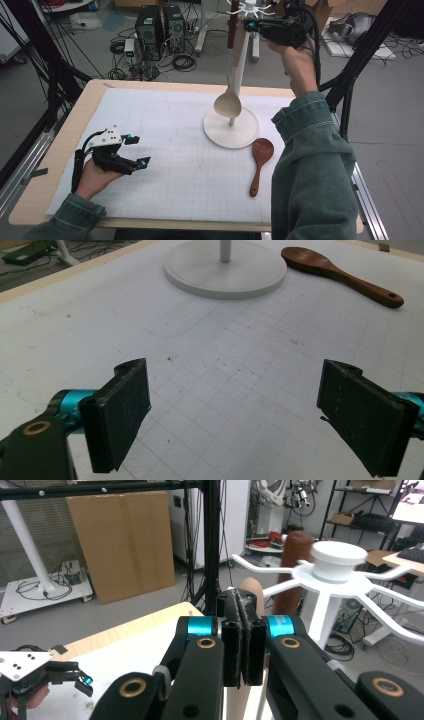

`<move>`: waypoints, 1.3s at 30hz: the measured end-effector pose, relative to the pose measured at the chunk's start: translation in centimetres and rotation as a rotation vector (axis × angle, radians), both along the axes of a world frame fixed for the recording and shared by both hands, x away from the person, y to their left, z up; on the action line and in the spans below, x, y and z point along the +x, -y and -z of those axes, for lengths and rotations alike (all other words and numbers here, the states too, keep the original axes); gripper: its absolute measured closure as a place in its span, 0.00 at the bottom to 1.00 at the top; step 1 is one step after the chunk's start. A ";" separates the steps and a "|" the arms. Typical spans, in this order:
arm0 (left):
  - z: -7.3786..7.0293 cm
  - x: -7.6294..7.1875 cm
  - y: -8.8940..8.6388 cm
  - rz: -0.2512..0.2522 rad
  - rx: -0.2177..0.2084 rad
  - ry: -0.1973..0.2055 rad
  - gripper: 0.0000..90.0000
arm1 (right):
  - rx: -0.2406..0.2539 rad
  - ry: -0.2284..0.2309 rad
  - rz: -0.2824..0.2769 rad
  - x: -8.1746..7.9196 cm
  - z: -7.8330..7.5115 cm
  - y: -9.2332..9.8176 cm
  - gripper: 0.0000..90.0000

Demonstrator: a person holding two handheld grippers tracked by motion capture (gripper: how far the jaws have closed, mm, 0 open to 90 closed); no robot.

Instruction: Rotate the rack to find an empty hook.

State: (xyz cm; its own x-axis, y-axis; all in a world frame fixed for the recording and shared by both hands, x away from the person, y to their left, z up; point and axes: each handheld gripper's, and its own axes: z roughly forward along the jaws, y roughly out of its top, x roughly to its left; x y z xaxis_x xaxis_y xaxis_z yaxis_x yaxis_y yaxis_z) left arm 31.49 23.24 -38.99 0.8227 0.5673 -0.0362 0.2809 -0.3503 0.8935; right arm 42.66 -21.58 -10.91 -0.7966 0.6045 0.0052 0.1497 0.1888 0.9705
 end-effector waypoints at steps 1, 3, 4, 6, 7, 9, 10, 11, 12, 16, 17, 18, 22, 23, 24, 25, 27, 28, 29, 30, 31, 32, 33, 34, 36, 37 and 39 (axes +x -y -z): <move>0.0 0.0 0.0 -0.001 0.001 0.001 0.16 | -0.001 0.000 0.000 0.0 0.0 -0.1 1.00; 0.0 0.0 0.0 0.001 0.001 -0.001 0.16 | -0.001 0.000 -0.003 -0.1 -0.1 -0.3 1.00; 0.0 0.0 0.0 0.000 0.004 0.002 0.16 | -0.004 0.005 -0.007 -0.2 -0.1 -0.3 1.00; 0.0 0.0 0.0 -0.001 0.001 0.001 0.16 | -0.002 0.008 -0.016 -0.5 -0.1 -0.2 1.00; -0.1 0.0 0.0 -0.001 0.000 0.000 0.16 | 0.000 0.014 -0.018 -0.6 -0.1 0.0 1.00; -0.1 0.0 -0.1 -0.003 -0.002 0.001 0.16 | 0.000 0.021 -0.016 -1.0 -0.2 0.7 1.00; -0.1 0.0 -0.1 -0.005 -0.002 0.002 0.16 | 0.004 0.021 -0.012 -1.1 -0.2 1.0 1.00; -0.1 0.0 -0.1 -0.003 0.000 0.004 0.16 | 0.009 0.020 -0.004 -1.2 -0.2 1.5 1.00; -0.1 0.0 -0.1 -0.002 0.003 0.004 0.16 | 0.014 0.022 0.001 -1.3 -0.2 1.9 1.00; -0.2 0.0 0.0 0.000 0.004 0.002 0.16 | 0.030 0.014 0.027 -1.5 -0.2 3.7 1.00; -0.1 0.0 0.0 -0.001 0.001 0.001 0.16 | 0.035 0.011 0.033 -1.5 -0.2 4.1 1.00; -0.1 0.0 0.0 -0.001 0.001 0.002 0.16 | 0.038 0.013 0.038 -1.5 -0.2 4.3 1.00; -0.1 0.0 0.1 0.001 0.004 0.004 0.16 | 0.036 -0.005 0.055 -0.8 0.0 4.7 1.00; -0.1 0.0 0.1 0.002 0.002 0.003 0.16 | 0.036 -0.006 0.056 -0.6 0.0 4.7 1.00; -0.1 0.0 0.1 0.002 0.000 0.001 0.16 | 0.038 -0.007 0.051 -0.4 0.1 4.6 1.00; -0.1 0.0 0.0 0.001 0.000 0.000 0.16 | 0.039 -0.007 0.048 -0.2 0.1 4.4 1.00; -0.2 0.0 -0.1 -0.002 -0.001 0.002 0.16 | 0.033 -0.012 0.044 0.0 0.1 4.1 1.00; -0.2 0.0 -0.1 0.000 -0.002 0.002 0.16 | 0.030 -0.015 0.041 0.1 0.0 3.9 1.00; -0.1 0.0 -0.1 -0.001 -0.002 0.002 0.16 | 0.028 -0.011 0.037 0.1 0.0 3.8 1.00; -0.1 0.0 -0.1 0.000 -0.001 0.002 0.16 | 0.026 -0.010 0.034 0.1 0.0 3.6 1.00; -0.1 0.0 -0.1 -0.002 0.001 0.002 0.16 | 0.025 -0.007 0.030 0.0 0.0 3.5 1.00; -0.2 0.0 -0.1 -0.001 0.002 0.003 0.16 | 0.023 -0.006 0.026 0.0 0.0 3.3 1.00; -0.2 0.0 -0.1 0.001 0.005 0.003 0.16 | 0.019 -0.008 0.025 -0.1 0.0 3.2 1.00; -0.2 0.0 -0.1 0.000 0.006 0.003 0.16 | 0.015 -0.003 0.021 -0.1 0.0 3.1 1.00; -0.2 0.0 0.0 -0.001 0.004 0.002 0.16 | 0.007 -0.002 0.020 -0.2 0.0 2.8 1.00; -0.2 0.0 0.0 -0.001 0.004 0.002 0.16 | 0.004 -0.001 0.020 -0.3 0.0 2.6 1.00; -0.2 0.0 -0.1 0.000 0.005 0.002 0.16 | 0.003 0.002 0.017 -0.3 -0.1 2.3 1.00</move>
